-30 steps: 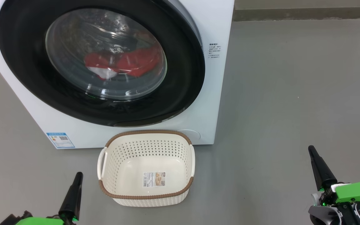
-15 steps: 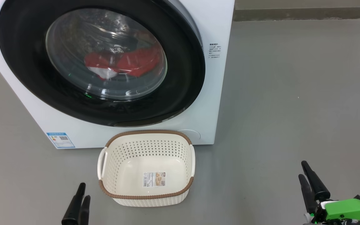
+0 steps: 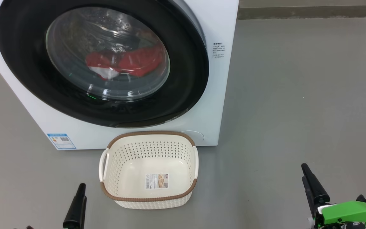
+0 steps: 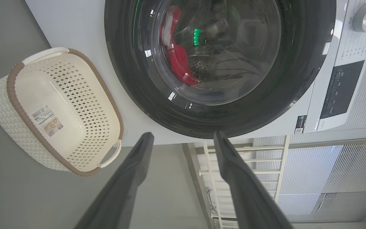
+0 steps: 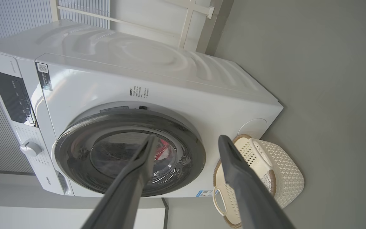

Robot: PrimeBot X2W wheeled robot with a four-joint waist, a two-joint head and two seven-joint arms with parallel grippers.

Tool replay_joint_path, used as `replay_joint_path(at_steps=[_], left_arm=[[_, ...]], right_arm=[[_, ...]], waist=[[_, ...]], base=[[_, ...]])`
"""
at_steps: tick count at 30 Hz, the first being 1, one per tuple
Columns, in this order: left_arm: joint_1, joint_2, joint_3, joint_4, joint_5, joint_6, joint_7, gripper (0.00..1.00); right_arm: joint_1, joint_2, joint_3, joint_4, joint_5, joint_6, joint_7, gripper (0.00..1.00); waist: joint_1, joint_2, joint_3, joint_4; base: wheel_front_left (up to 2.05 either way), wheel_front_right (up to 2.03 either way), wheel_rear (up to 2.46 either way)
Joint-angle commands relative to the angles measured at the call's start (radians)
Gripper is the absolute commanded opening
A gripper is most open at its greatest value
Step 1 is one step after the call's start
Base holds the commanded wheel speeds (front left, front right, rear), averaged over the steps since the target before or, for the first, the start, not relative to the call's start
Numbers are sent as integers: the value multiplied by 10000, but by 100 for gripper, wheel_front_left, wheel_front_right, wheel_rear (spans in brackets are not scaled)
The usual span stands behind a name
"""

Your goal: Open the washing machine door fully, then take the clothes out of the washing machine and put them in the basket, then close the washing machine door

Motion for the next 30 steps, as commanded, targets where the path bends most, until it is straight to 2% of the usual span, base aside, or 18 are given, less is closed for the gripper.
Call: replay_joint_path(at_steps=[1, 30], left_arm=[[-10, 172, 101, -363, 388, -17, -110, 100], [314, 152, 210, -1111, 4959, -34, -967, 100]], right_arm=[[-326, -118, 137, -302, -320, -1, -137, 100], [-341, -174, 786, -573, -4093, -3, -990, 100]], waist=[[-2, 0, 8, 1], [-2, 0, 156, -19]], base=[[0, 0, 0], [0, 0, 0]])
